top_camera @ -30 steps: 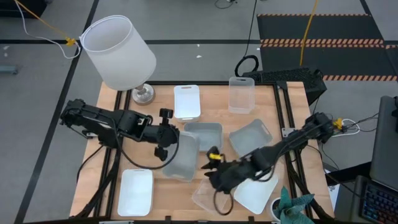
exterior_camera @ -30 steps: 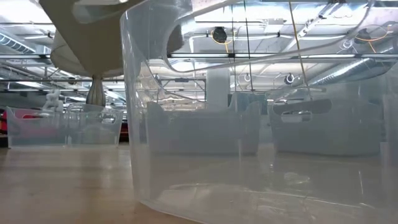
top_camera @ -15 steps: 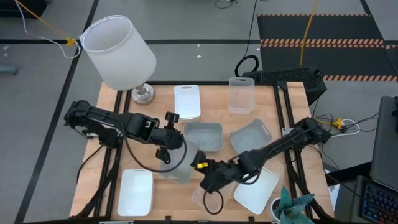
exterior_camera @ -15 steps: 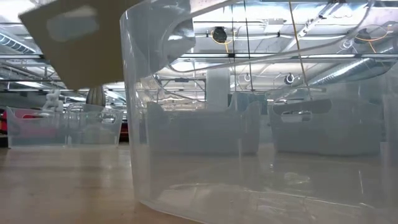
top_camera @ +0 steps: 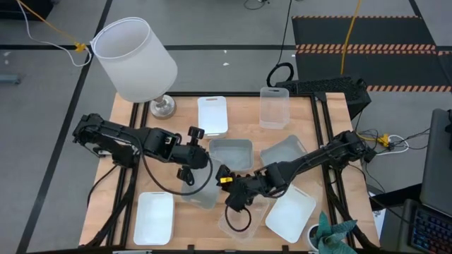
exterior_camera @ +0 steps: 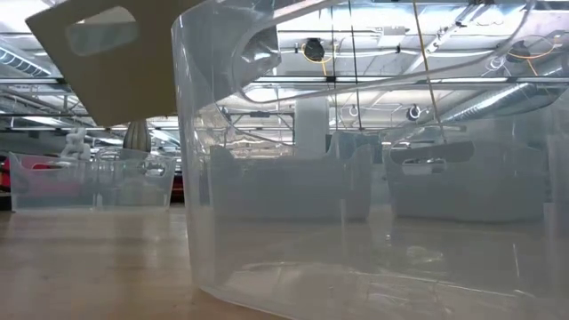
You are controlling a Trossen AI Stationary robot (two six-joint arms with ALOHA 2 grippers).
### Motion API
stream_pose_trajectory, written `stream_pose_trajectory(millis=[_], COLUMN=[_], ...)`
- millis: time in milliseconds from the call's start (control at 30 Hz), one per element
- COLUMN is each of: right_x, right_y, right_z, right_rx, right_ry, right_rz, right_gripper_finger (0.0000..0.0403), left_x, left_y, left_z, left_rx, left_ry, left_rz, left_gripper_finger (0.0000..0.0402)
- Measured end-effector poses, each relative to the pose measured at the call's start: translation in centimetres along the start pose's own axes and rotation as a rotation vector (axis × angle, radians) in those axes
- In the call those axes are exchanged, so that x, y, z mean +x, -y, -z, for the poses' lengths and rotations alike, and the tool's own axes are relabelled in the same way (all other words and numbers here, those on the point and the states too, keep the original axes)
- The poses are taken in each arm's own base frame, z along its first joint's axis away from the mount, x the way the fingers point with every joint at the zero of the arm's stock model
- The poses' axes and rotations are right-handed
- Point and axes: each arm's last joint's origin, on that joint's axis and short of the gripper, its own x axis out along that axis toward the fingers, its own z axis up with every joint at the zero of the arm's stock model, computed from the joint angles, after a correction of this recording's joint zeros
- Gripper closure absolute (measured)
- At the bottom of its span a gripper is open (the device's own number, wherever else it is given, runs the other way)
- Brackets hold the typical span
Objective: Stack baskets by color
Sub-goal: Stack the bottom gray bin on the middle gray bin
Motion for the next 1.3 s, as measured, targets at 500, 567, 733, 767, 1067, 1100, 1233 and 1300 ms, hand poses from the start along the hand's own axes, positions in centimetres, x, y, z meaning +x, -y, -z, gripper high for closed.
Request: stream_pose_trajectory(millis=[500, 567, 733, 767, 1067, 1100, 1233, 1300], right_x=[2.9, 2.8, 2.8, 2.8, 2.8, 2.8, 2.8, 2.6], right_y=[-0.8, -0.8, -0.9, -0.9, -1.0, -1.0, -1.0, -1.0], right_z=[0.8, 0.7, 0.7, 0.7, 0.7, 0.7, 0.7, 0.6], right_rx=[-0.064, -0.062, -0.045, -0.038, 0.101, 0.122, 0.191, 0.236], right_ry=[-0.057, -0.053, -0.056, -0.056, -0.063, -0.065, -0.064, -0.062], right_rz=[-0.046, -0.045, -0.049, -0.048, -0.048, -0.047, -0.047, -0.044], right_gripper_finger=[0.0353, 0.0378, 0.0395, 0.0395, 0.0402, 0.0402, 0.0402, 0.0402], left_x=[0.0, 0.0, 0.0, 0.0, -0.7, -0.8, -2.0, -2.7], left_y=[-0.1, -0.1, -0.3, -0.4, 0.0, 0.1, 0.9, 1.3], left_z=[0.0, -0.1, -1.0, -1.2, -2.8, -3.1, -4.0, -4.4], left_rx=[0.008, -0.006, -0.055, -0.072, -0.124, -0.127, -0.103, -0.113], left_ry=[0.003, 0.015, 0.099, 0.122, 0.274, 0.301, 0.404, 0.453], left_rz=[-0.003, -0.005, -0.023, -0.028, -0.063, -0.069, -0.102, -0.133], left_gripper_finger=[0.0396, 0.0396, 0.0380, 0.0371, 0.0216, 0.0198, 0.0142, 0.0120])
